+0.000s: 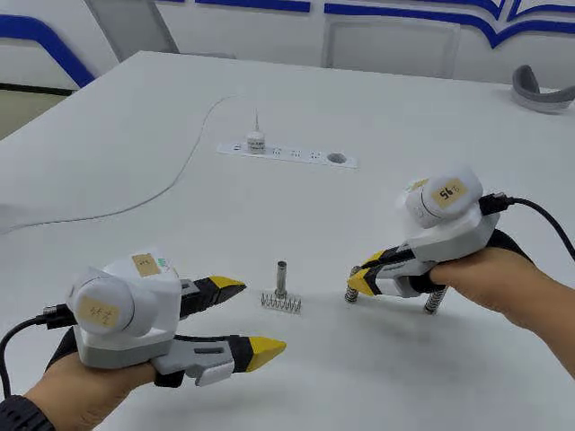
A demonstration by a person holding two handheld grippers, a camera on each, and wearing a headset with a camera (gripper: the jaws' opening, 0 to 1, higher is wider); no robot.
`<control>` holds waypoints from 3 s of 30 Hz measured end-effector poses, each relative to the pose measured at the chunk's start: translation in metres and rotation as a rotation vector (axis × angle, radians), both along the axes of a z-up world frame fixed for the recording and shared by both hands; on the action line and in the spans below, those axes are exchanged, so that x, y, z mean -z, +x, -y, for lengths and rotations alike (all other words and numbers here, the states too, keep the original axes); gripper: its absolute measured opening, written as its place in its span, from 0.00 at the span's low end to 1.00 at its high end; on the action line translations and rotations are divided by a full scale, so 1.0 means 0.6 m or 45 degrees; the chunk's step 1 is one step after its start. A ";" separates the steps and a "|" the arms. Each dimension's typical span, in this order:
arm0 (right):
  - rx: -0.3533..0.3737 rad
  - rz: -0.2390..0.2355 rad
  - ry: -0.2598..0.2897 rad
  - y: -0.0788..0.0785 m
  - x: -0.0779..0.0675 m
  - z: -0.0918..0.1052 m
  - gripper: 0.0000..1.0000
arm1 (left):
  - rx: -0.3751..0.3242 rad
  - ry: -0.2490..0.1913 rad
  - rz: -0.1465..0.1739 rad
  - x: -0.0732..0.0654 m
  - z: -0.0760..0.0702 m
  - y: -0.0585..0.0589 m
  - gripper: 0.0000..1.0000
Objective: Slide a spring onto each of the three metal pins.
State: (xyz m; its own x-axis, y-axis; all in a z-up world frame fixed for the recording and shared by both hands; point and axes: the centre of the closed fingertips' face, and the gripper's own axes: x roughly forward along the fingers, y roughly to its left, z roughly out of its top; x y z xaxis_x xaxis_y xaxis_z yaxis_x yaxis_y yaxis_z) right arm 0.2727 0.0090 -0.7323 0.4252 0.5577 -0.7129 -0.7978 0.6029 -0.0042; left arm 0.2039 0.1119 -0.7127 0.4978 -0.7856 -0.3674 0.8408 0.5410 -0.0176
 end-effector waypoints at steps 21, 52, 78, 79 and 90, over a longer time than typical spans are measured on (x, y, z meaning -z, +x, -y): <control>-0.005 -0.012 -0.048 -0.029 0.020 0.021 0.15 | -0.002 -0.005 0.003 -0.002 0.000 0.002 0.56; -0.234 0.044 -0.038 -0.060 0.007 -0.087 0.17 | -0.008 0.004 0.003 -0.002 -0.004 0.001 0.55; -0.310 -0.012 -0.084 -0.038 0.053 -0.133 0.17 | -0.019 0.017 -0.008 0.003 -0.013 0.001 0.55; -0.312 -0.013 -0.085 -0.038 0.054 -0.133 0.17 | -0.020 0.017 -0.010 0.004 -0.013 0.001 0.55; -0.313 -0.050 -0.086 -0.042 0.061 -0.135 0.15 | -0.029 0.020 -0.010 0.004 -0.017 0.002 0.54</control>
